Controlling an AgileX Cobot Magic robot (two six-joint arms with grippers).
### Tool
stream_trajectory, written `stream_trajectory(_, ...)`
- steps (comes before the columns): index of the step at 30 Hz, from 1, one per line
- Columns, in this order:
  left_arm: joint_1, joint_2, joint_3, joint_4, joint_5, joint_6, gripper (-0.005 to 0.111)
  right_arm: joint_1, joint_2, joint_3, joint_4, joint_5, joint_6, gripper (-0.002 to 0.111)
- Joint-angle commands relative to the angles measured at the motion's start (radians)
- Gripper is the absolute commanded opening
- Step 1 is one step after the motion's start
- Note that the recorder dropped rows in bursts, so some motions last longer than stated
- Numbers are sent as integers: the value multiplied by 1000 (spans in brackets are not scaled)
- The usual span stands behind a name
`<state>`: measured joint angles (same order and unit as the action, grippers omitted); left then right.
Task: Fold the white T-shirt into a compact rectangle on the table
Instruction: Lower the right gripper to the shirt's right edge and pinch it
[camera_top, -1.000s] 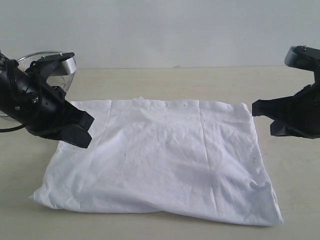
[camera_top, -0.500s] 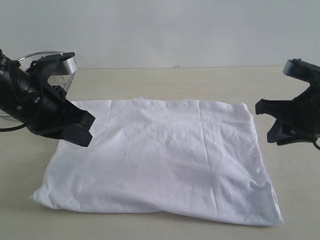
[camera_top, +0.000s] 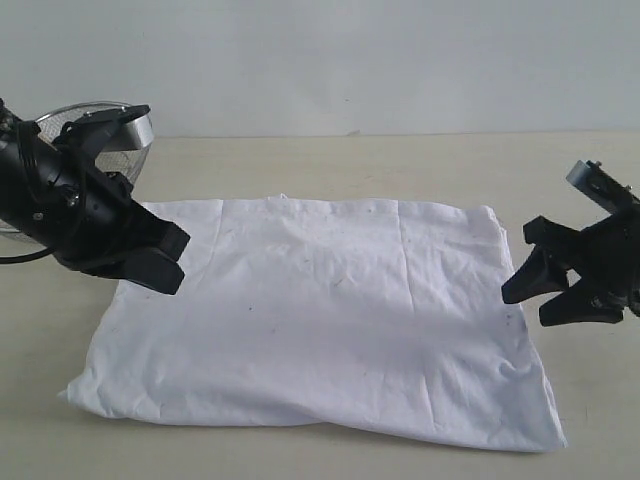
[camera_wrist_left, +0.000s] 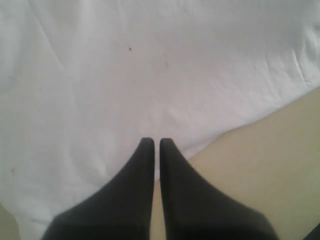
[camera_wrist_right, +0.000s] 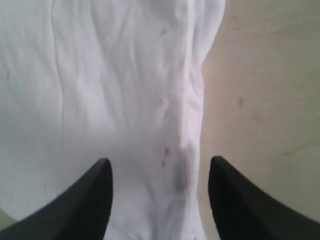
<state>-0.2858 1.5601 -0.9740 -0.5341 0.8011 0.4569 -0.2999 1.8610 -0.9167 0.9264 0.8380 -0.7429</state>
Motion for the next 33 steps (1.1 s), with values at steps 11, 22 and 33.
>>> stream_trajectory(11, 0, 1, 2, 9, 6, 6, 4, -8, 128, -5, 111, -50, -161, 53)
stream_trajectory(22, 0, 1, 2, 9, 3, 6, 4, -8, 186, -5, 115, -63, -183, 52)
stream_trajectory(33, 0, 1, 2, 9, 5, 6, 4, -8, 179, -5, 131, -49, -200, 0)
